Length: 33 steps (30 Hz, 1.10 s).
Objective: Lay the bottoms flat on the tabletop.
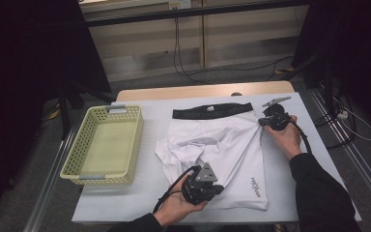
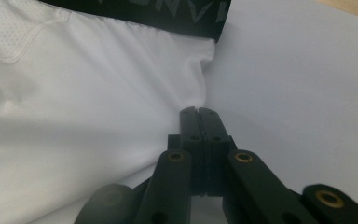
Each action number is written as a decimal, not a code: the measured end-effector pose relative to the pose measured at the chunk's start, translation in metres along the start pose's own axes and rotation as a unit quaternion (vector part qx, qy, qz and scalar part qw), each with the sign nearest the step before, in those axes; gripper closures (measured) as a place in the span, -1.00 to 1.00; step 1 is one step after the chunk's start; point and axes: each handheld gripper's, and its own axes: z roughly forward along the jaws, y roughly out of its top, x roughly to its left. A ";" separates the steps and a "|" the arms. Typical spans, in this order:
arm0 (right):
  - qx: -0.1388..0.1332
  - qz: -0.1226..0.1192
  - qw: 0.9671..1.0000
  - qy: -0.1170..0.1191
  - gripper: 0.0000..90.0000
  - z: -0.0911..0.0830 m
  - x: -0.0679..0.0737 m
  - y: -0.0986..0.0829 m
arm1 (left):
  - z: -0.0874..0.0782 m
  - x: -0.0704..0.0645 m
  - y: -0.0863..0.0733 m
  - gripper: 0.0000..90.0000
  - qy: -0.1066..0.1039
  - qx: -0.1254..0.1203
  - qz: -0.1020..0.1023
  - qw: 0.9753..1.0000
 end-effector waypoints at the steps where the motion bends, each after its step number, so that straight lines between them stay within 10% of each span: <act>1: -0.002 -0.003 1.000 0.001 1.00 0.000 0.000 -0.001 | 0.000 0.001 -0.001 1.00 0.001 0.000 -0.001 1.000; 8: -0.018 -0.005 1.000 0.025 0.28 -0.012 0.013 -0.002 | -0.030 0.016 -0.017 0.50 0.049 -0.009 0.000 0.999; 17: -0.039 -0.044 0.996 0.069 0.11 -0.043 0.059 -0.016 | -0.064 0.047 -0.041 0.10 0.135 -0.020 -0.039 0.990; 25: -0.045 -0.090 0.987 0.127 0.28 -0.081 0.105 -0.050 | -0.048 0.051 -0.053 0.06 0.136 0.028 -0.026 0.990; 33: -0.021 -0.090 0.991 0.098 0.21 -0.106 0.109 -0.089 | -0.045 0.053 -0.054 0.17 0.135 0.031 -0.036 0.990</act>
